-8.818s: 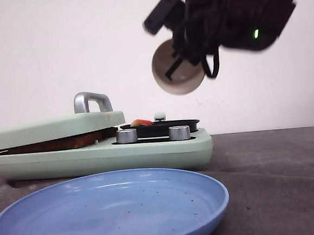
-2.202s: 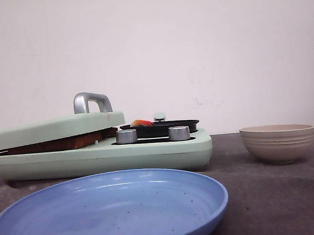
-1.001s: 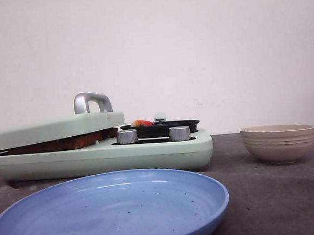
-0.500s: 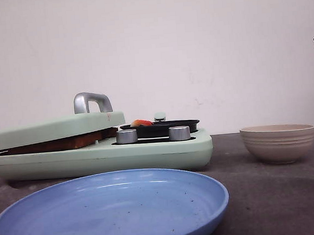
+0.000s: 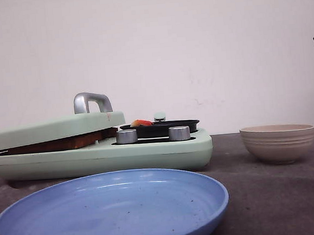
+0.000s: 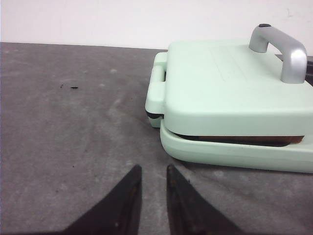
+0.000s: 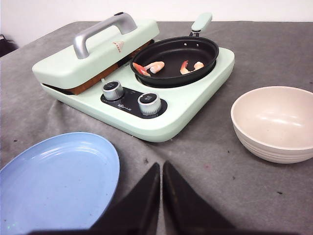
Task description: Make breakfast with bread and shrimp
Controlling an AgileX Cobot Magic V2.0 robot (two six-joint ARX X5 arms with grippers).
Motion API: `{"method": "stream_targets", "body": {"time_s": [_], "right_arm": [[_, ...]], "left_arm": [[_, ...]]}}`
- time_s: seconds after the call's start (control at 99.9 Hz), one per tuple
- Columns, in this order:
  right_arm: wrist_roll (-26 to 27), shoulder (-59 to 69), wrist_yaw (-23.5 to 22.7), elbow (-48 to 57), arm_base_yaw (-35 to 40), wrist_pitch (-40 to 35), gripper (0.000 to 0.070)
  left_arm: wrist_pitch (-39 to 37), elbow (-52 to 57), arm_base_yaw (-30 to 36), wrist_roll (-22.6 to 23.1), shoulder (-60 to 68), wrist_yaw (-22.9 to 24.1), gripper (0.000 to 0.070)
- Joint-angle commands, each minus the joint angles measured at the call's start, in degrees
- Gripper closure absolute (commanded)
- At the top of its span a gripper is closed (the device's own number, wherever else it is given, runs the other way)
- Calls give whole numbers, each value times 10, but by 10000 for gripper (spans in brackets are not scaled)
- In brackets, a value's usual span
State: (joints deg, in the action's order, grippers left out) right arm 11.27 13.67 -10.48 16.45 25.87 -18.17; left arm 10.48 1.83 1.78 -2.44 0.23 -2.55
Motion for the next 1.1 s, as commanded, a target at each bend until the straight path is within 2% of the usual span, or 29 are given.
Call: {"method": "stream_targets", "body": {"time_s": [0.0,0.34,0.46,0.541,0.661,0.791,0.951,1.091], "right_arm": [[7,0,0,1,4,6,700],[-7,-21,9,-1,-11,15,700],[-112,-45,47,-26,-66,76,700],[-166,-61,52,-62,-115,138,700],[-181,-99,35,-118,-188,186,700],[-181,-136,25,-158,-239,186,700],[-177,-135,8,-158,-257,78,700],[-179,-135,17,-158,-256,80,700]], "left_arm": [[2,-10,0,3,0,-3,673],[2,-10,0,3,0,-3,673],[2,-10,0,3,0,-3,673],[2,-10,0,3,0,-3,673],[2,-10,0,3,0,-3,673],[2,-10,0,3,0,-3,673],[2,-10,0,3,0,-3,673],[2,-10,0,3,0,-3,673]]}}
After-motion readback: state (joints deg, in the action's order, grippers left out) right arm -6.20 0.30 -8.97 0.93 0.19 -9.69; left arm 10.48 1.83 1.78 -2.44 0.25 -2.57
